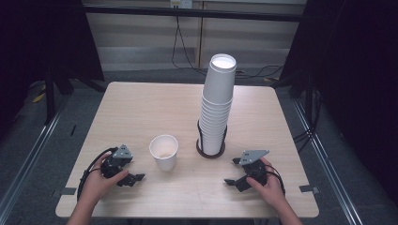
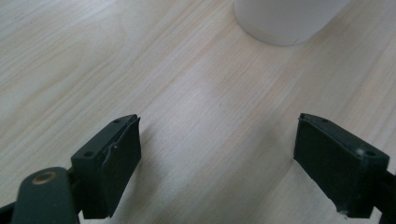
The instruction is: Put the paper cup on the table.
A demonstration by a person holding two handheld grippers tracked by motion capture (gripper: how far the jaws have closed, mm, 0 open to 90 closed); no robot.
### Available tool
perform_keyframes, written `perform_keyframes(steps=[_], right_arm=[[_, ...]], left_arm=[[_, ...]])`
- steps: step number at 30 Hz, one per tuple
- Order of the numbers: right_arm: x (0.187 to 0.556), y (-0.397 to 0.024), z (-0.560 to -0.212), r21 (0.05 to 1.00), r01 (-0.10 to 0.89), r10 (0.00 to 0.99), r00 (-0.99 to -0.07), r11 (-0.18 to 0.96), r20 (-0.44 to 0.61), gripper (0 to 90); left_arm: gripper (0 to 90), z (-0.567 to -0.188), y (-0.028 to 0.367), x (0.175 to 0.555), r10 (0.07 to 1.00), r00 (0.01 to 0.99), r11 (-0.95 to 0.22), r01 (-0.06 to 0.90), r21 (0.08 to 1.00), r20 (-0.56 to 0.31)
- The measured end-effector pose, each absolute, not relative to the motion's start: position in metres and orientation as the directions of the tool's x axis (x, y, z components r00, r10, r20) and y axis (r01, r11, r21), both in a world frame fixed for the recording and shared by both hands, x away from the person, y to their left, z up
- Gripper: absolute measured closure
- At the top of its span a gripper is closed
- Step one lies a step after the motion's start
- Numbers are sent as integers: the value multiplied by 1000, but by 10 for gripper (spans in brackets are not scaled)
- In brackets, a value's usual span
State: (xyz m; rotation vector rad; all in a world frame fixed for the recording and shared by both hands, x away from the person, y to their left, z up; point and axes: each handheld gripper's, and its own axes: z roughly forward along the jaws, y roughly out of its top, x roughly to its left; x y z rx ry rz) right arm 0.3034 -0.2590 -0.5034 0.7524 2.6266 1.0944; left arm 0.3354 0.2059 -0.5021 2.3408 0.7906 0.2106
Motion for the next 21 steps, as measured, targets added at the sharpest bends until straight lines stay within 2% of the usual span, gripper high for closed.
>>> perform_keyframes(steps=[6, 12, 21], right_arm=[[303, -259, -503, 708, 378, 525, -851, 597, 12, 117], [303, -259, -503, 708, 378, 525, -851, 597, 12, 117], [303, -259, -503, 707, 379, 527, -850, 597, 11, 115]], left_arm=[[128, -507, 210, 333, 599, 799, -581, 474, 662, -46], [36, -516, 211, 328, 594, 803, -535, 434, 725, -42], [37, -516, 211, 327, 601, 799, -536, 431, 726, -30]])
